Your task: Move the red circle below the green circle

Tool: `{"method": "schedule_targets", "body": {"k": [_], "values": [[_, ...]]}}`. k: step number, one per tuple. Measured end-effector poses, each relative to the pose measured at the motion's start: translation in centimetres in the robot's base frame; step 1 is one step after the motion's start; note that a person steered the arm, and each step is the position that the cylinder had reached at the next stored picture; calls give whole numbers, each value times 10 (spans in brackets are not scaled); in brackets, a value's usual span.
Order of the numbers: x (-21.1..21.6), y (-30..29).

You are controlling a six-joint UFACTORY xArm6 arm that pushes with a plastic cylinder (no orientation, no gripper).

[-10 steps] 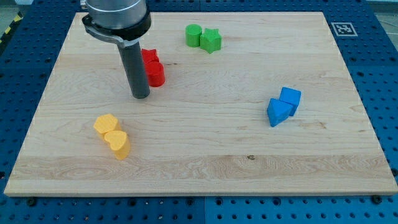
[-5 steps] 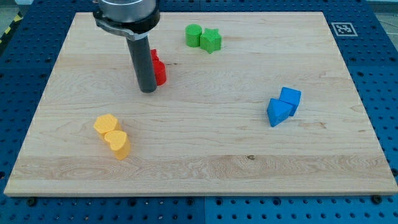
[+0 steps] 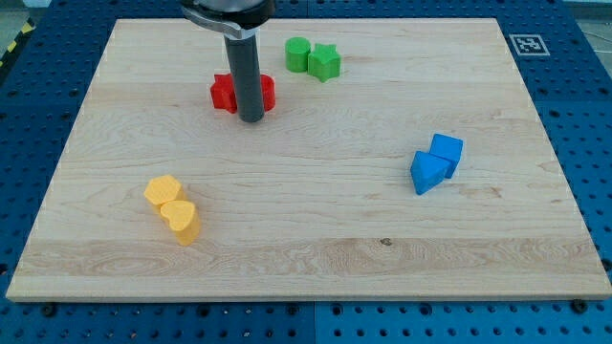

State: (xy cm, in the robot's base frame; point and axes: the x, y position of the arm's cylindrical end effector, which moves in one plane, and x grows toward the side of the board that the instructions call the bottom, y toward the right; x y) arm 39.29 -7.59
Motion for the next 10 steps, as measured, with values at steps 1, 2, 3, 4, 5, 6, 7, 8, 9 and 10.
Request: {"method": "schedule_targets", "body": {"k": [1, 2, 3, 4, 5, 6, 7, 8, 9, 10], "values": [[-4, -9], [-17, -11], [-30, -11], [-34, -11], [-34, -11], [-36, -14], [-45, -10], [-45, 0], [-45, 5], [-45, 5]]}}
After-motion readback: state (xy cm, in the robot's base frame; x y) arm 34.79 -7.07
